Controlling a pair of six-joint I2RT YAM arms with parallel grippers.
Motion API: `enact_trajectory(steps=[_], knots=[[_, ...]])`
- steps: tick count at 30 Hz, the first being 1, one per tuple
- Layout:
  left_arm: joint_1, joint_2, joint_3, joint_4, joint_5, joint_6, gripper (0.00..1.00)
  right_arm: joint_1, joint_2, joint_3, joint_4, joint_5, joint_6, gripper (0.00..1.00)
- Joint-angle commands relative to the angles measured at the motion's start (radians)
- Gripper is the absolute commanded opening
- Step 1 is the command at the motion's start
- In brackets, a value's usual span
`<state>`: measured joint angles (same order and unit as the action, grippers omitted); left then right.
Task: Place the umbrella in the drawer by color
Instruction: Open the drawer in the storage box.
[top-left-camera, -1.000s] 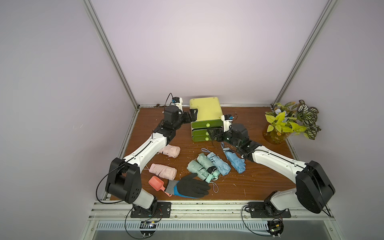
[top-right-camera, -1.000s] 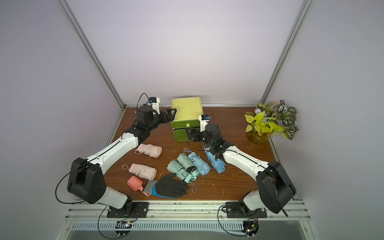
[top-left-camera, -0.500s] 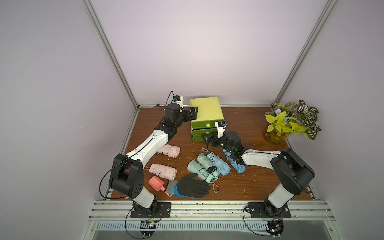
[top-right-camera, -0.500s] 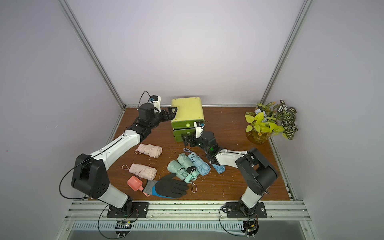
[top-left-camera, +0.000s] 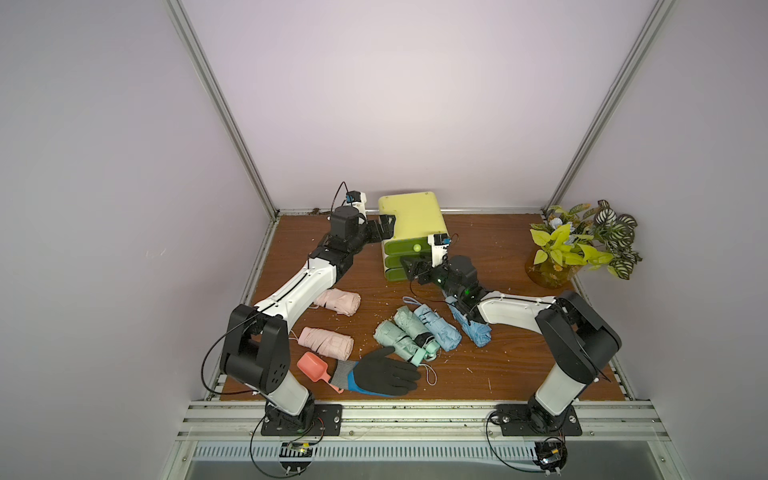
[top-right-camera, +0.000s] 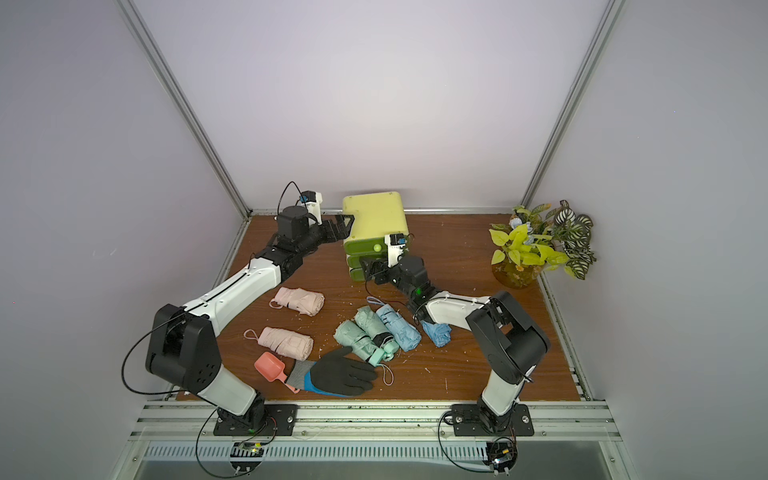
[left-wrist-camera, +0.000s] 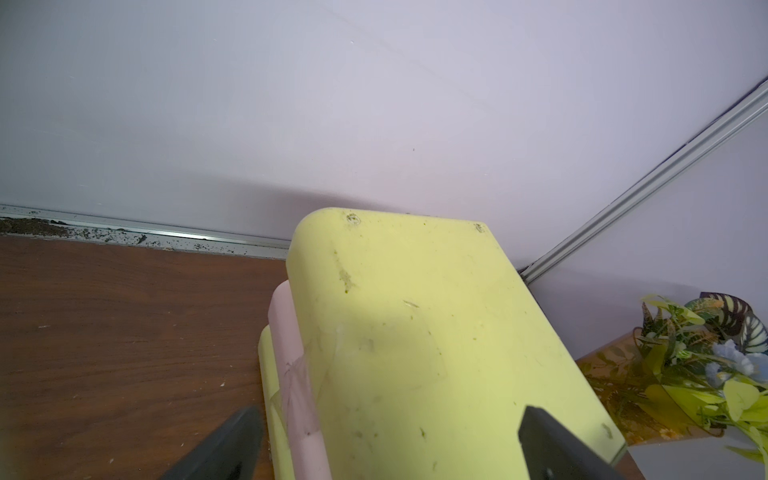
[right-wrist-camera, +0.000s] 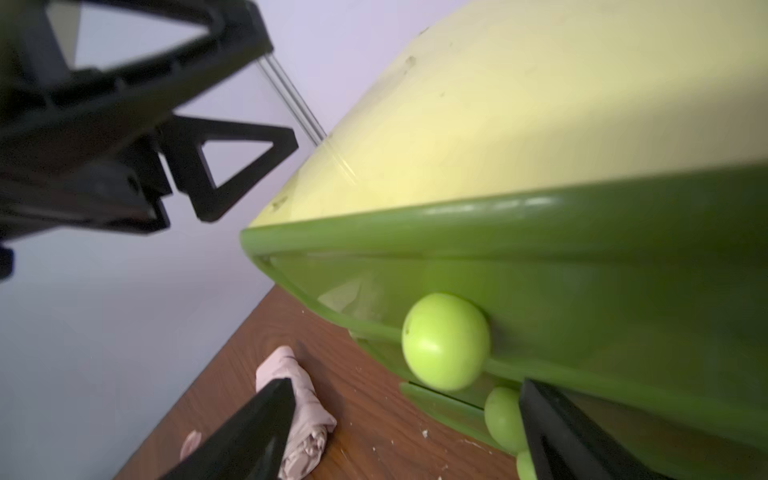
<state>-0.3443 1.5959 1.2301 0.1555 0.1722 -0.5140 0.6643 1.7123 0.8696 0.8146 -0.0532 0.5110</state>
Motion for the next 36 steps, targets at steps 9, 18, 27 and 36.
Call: enact_trajectory(steps=[9, 18, 27, 36], knots=[[0.012, 0.08, 0.092, -0.016, -0.015, 0.005, 1.0, -0.005, -0.045, 0.086, -0.073, 0.077, 0.135, 0.67], [0.01, 0.124, 0.109, -0.043, -0.036, 0.014, 1.0, -0.005, -0.049, 0.166, -0.22, 0.106, 0.218, 0.65], [0.012, 0.138, 0.112, -0.041, -0.036, 0.013, 1.0, -0.005, -0.095, 0.134, -0.23, 0.107, 0.258, 0.68], [0.011, 0.145, 0.112, -0.035, -0.036, 0.002, 1.0, -0.006, -0.059, 0.187, -0.24, 0.084, 0.27, 0.68]])
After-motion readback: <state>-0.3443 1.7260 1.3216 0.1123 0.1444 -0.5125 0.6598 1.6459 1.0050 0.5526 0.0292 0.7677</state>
